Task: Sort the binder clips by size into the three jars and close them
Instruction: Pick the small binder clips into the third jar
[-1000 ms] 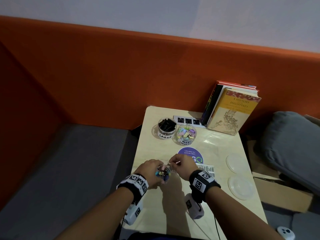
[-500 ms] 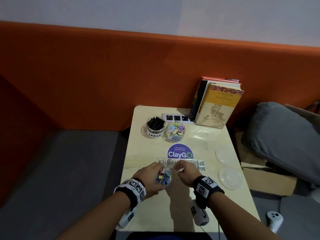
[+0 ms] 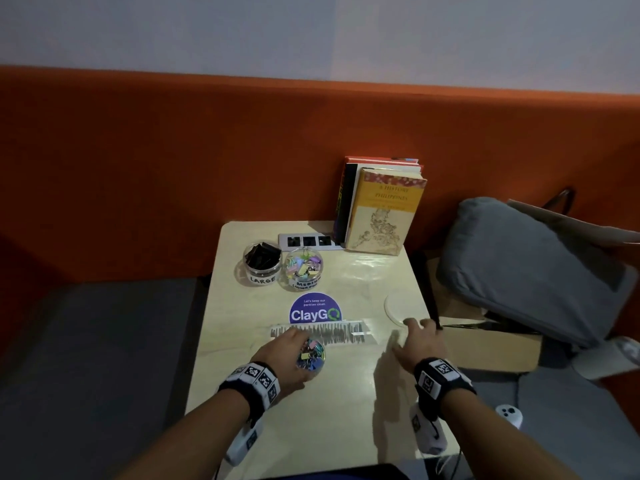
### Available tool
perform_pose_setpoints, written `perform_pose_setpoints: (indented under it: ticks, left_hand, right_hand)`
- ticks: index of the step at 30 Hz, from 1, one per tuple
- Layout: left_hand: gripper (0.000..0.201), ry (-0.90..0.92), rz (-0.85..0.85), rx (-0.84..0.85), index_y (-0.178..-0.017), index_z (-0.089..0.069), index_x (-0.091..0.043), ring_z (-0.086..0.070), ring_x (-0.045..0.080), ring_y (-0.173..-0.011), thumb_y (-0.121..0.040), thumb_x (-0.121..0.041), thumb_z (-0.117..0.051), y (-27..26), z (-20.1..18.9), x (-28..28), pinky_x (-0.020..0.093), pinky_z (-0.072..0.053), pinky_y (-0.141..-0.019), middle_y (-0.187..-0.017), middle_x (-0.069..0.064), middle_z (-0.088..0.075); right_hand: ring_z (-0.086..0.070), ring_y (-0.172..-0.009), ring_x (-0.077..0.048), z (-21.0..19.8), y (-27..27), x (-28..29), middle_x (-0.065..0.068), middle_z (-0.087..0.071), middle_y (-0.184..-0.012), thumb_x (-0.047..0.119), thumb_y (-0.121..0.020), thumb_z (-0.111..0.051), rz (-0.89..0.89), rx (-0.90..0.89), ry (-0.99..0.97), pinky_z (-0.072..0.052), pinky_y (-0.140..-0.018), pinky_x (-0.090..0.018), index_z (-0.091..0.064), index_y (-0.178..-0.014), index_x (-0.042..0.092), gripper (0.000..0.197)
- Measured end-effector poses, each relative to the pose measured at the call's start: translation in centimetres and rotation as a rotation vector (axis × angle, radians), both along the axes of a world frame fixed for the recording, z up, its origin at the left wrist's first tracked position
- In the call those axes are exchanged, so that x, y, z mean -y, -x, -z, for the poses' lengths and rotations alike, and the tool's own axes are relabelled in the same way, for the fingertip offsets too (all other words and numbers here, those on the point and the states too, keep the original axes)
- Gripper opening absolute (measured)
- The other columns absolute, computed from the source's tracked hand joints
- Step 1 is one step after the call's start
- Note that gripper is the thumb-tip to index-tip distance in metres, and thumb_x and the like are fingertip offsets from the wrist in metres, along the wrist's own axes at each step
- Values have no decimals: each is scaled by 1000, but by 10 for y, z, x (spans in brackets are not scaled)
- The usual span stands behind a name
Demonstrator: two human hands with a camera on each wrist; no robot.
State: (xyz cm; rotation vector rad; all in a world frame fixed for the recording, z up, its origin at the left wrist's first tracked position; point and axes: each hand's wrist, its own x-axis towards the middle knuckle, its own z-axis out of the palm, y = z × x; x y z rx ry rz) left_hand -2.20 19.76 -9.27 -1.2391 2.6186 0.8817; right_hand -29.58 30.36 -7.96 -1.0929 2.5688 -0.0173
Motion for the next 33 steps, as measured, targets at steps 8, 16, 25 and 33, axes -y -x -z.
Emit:
perform_pose_setpoints:
  ticks: [8,16,25,33]
  left_hand:
    - [91,-118,-124,-39,-138,-39,-39,-52,12,-121,-57,-58,-76,1,8,1,31,-47,-101,-137,-15,-47]
    - [75,-238,-271,-176,-129,-55,-40,-64,8,-106,-59,-38,-82,-10,4,-6,31,-56,-92,-119,-15,-66]
    - [61,-250,-252,-141,-129,-58,-27,-64,22,-104,-72,-34,-77,-14,-13,-9,25,-47,-80,-114,1,-68]
    - [52,-287,-291,-164,-121,-63,-23,-61,25,-110,-70,-32,-67,-7,0,-13,35,-50,-95,-120,4,-65]
  right_hand:
    - [-48,-117,-34,2,18,-10,-8,-41,-133,38,-87,-57,-91,47,-81,-47,-97,-40,-42,-141,31,56]
    - [-45,-124,-21,-30,-64,51,-1,-46,-136,38,-74,-75,-707,368,139,-42,-104,-33,-47,-140,24,74]
    - [-58,-85,-32,-17,-111,69,-13,-66,-92,27,-76,-75,-1075,294,112,-53,-73,-39,-70,-105,15,31]
    - [-58,-90,-33,-13,-119,76,-11,-55,-102,30,-82,-65,-1025,219,-28,-50,-76,-36,-65,-115,22,34]
